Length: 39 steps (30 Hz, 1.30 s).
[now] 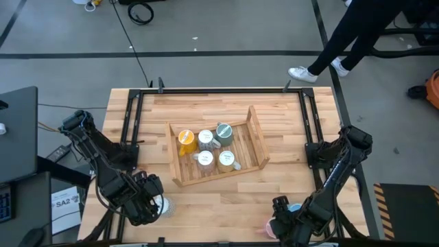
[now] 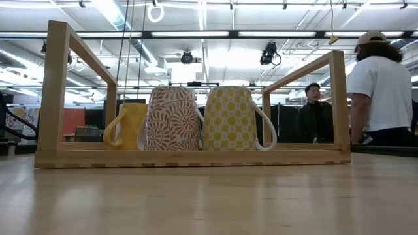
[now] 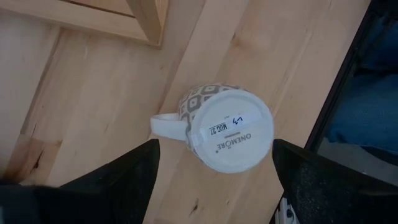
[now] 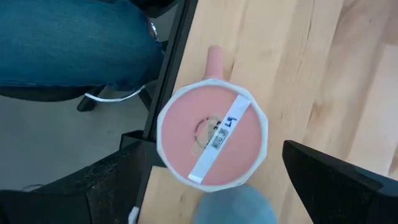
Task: Place coffee mugs
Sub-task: Put the pink mug on the shelf
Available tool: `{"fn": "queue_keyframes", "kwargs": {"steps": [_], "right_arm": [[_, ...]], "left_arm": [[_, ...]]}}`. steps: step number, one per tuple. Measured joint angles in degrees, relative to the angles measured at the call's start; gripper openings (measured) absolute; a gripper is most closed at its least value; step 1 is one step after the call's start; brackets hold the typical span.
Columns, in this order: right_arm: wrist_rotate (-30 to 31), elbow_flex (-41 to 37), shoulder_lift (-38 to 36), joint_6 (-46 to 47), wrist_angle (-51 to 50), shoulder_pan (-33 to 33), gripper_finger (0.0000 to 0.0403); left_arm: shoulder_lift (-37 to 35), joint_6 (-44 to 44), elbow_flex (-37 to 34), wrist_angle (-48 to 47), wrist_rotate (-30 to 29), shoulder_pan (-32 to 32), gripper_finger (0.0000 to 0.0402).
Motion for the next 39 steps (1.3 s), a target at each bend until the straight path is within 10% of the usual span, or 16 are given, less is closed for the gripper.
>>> {"fn": "queue_keyframes", "kwargs": {"steps": [39], "right_arm": [[0.9, 0.1, 5.5, -1.6, 1.6, 0.1, 0.0385]], "left_arm": [[0.0, 0.0, 0.0, 0.3, -1.1, 0.0, 0.0316]]}}
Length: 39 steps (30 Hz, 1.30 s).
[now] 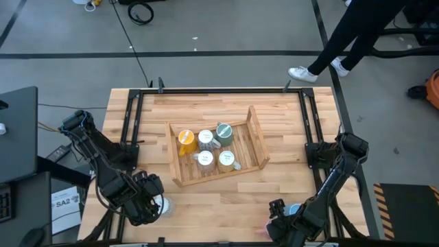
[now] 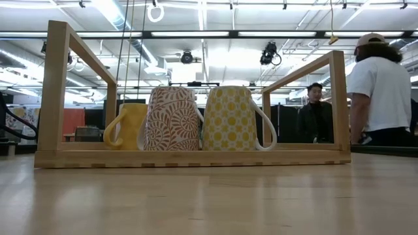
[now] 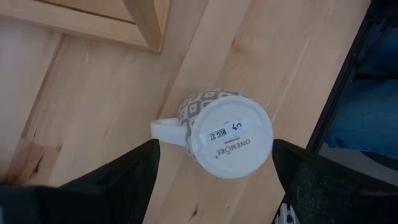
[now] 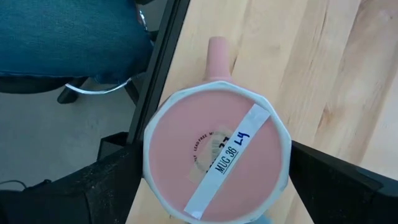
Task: Place coffee mugs
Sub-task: Put the pink mug on the shelf
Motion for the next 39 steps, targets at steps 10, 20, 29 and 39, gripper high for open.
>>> {"fn": "queue_keyframes", "kwargs": {"steps": [10, 20, 29, 39], "right_arm": [[0.0, 0.0, 0.0, 0.1, 0.3, 0.0, 0.0385], [0.2, 0.0, 0.0, 0.5, 0.5, 0.0, 0.0358], [2.6, 0.1, 0.1, 0.3, 1.0, -1.2, 0.0358], [3.7, 0.2, 0.1, 0.1, 1.3, -7.1, 0.0358]], "left_arm": [[0.0, -0.1, 0.0, 0.1, 0.0, 0.0, 0.0316], [0.0, 0.0, 0.0, 0.1, 0.0, 0.0, 0.0316], [0.0, 0.0, 0.0, 0.1, 0.0, 0.0, 0.0316], [0.0, 0.0, 0.0, 0.1, 0.0, 0.0, 0.0316]]}}
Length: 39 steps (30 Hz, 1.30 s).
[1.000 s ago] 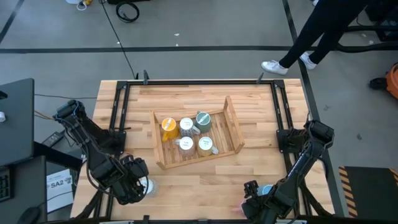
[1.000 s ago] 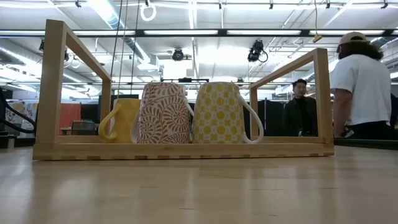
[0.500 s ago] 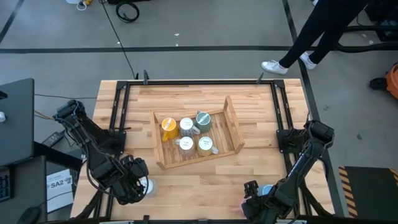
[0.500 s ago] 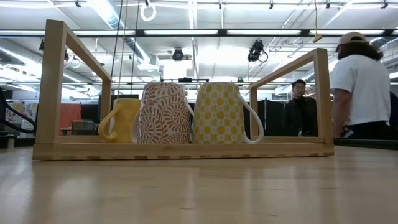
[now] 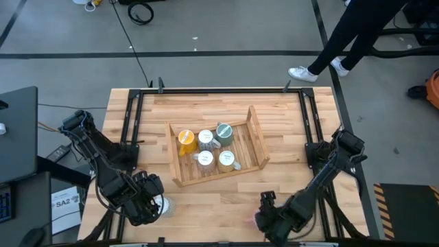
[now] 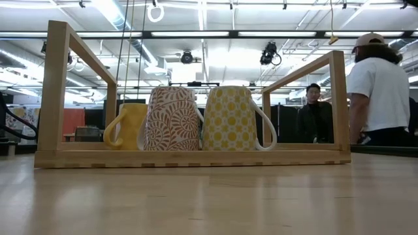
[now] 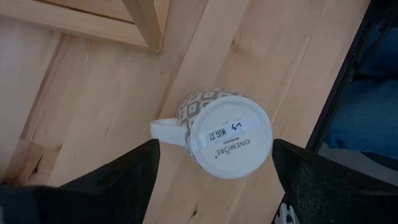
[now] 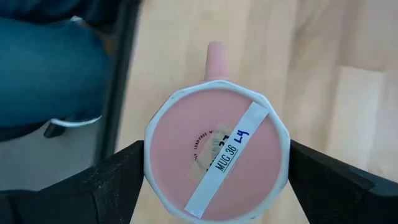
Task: Place coffee mugs
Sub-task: Put the pink mug on the shelf
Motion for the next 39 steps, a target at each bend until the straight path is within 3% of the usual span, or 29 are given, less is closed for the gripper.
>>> {"fn": "queue_keyframes", "kwargs": {"steps": [8, 17, 39], "right_arm": [[4.3, 0.0, 0.0, 0.0, 0.0, -7.5, 0.0358], [4.2, 0.1, 0.0, 0.6, 0.0, -13.8, 0.0358], [5.1, 0.0, -1.1, 6.3, -3.0, -16.6, 0.0358]], "left_arm": [[0.0, 0.0, 0.0, 0.0, -0.7, 0.0, 0.0316], [0.0, 0.0, 0.0, 0.0, -1.5, 0.0, 0.0316], [0.0, 0.0, 0.0, 0.0, -1.5, 0.0, 0.0316]]}}
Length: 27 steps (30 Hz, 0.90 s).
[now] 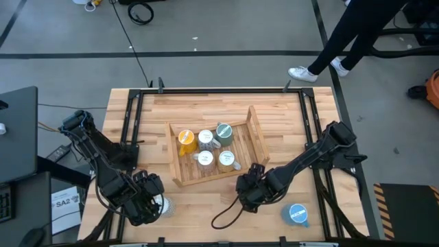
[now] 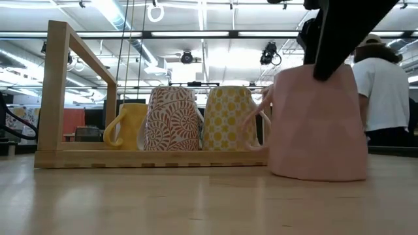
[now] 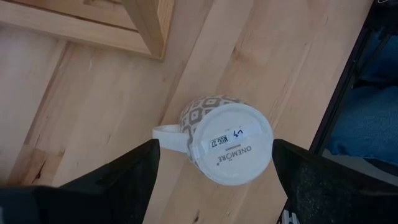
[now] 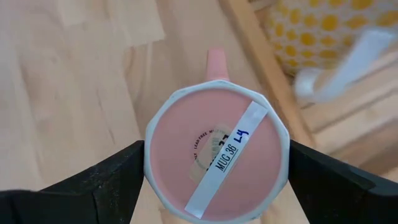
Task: Place coffee mugs
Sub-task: Put the pink mug on the shelf
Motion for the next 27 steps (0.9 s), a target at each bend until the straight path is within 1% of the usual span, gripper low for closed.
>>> {"fn": "queue_keyframes", "kwargs": {"steps": [7, 13, 21, 27], "right_arm": [[1.3, 0.0, -3.2, 1.9, -5.2, 0.0, 0.0358], [1.0, 0.0, -5.7, 2.5, -6.1, -0.5, 0.0358], [0.7, 0.0, -11.0, 2.0, -7.2, -3.1, 0.0358], [0.6, 0.1, -16.5, 0.9, -7.5, -5.9, 0.0358]], "left_arm": [[0.0, 0.0, 0.0, 0.0, 0.0, 0.0, 0.0316], [0.0, 0.0, 0.0, 0.0, 0.0, 0.0, 0.0316], [0.0, 0.0, 0.0, 0.0, 0.0, 0.0, 0.0316], [0.0, 0.0, 0.0, 0.0, 0.0, 0.0, 0.0316]]}}
